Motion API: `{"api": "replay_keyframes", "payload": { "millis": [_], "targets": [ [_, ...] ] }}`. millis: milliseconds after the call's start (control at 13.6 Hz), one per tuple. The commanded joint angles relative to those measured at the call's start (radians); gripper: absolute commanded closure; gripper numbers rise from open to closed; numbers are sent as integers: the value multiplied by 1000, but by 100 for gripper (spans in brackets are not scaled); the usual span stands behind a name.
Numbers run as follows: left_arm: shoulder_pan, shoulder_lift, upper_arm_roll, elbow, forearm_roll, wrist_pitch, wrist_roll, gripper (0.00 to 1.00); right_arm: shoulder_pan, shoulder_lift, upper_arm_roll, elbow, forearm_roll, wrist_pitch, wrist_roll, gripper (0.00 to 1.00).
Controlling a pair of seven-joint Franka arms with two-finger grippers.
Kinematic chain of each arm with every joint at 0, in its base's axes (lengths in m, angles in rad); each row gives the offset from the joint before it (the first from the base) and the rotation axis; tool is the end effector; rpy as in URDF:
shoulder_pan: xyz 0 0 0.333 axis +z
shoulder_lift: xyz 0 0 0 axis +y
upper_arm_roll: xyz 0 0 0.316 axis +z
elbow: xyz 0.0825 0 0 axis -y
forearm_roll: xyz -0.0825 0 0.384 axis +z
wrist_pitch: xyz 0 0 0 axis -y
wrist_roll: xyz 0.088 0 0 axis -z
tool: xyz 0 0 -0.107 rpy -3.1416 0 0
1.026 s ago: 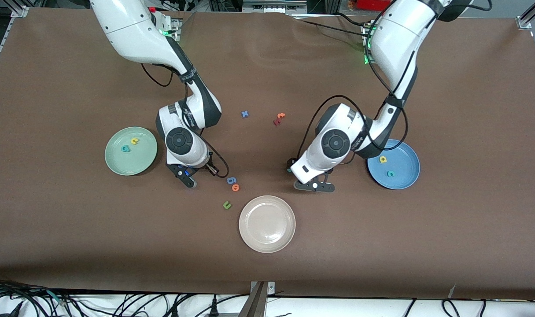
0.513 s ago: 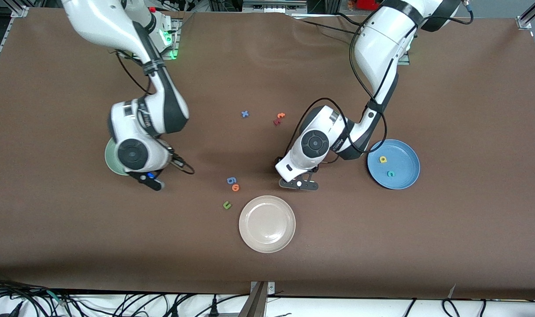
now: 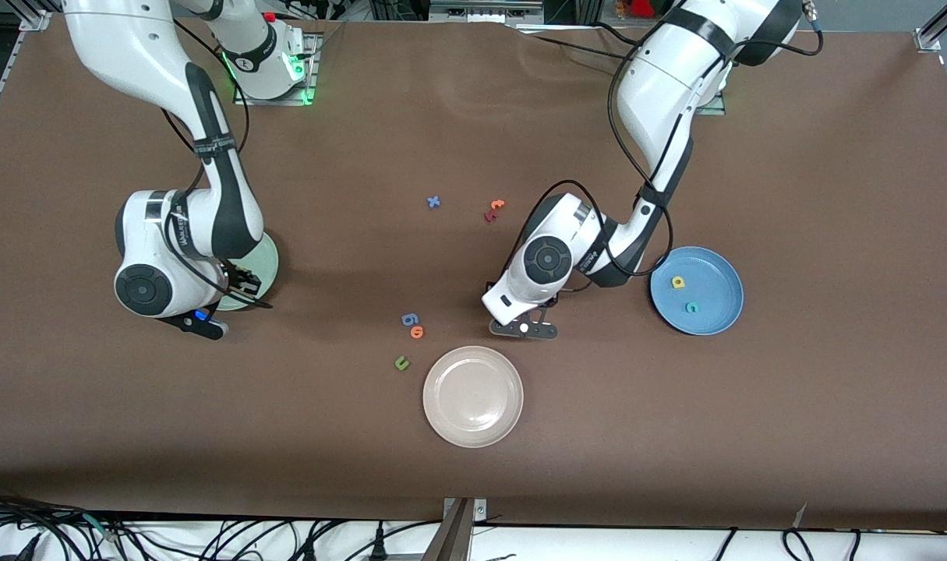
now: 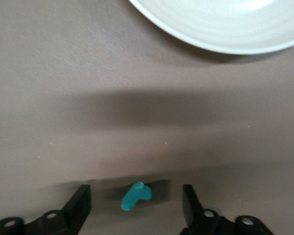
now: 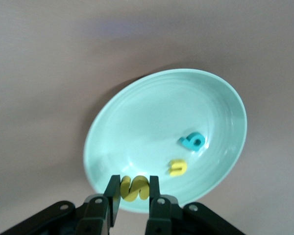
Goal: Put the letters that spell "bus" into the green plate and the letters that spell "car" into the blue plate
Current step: 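Drop the s on the green plate while the left gripper reaches teal letter, then grasp the teal letter with the left gripper while the right gripper withdraws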
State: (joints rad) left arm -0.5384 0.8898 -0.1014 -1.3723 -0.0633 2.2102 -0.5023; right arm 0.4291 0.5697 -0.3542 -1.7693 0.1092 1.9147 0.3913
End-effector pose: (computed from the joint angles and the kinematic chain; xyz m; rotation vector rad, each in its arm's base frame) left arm 0.5923 -0.4247 0.1777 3.0527 -0.0961 -0.1694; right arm 0.6095 0.0664 0.2316 2.8622 -0.5192 -0.5182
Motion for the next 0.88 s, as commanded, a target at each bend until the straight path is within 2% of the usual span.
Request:
{"api": "replay_keyframes", "payload": {
  "millis": [0,147,293,366,440,513,806],
  "targets": [
    [-23,17,19,35,16,-12,-31,40,3,-25,0,-117,53,104,-48,91],
    [-22,18,19,35,16,-12,-31,47,3,-27,0,-159,53,151,-57,91],
    [-22,23,20,35,16,-10,-31,49,3,-27,0,-174,53,174,-71,87],
    [-22,24,20,33,16,-10,-31,51,3,-27,0,-174,53,175,-71,67],
    [-22,24,20,32,16,-10,-31,52,3,-30,0,-174,55,175,-71,20],
    [-22,24,20,32,16,-10,-31,54,3,-36,0,-171,53,172,-71,1],
    [-22,24,20,25,34,-12,-35,62,3,-129,-17,-135,52,107,-75,1]
  ]
}}
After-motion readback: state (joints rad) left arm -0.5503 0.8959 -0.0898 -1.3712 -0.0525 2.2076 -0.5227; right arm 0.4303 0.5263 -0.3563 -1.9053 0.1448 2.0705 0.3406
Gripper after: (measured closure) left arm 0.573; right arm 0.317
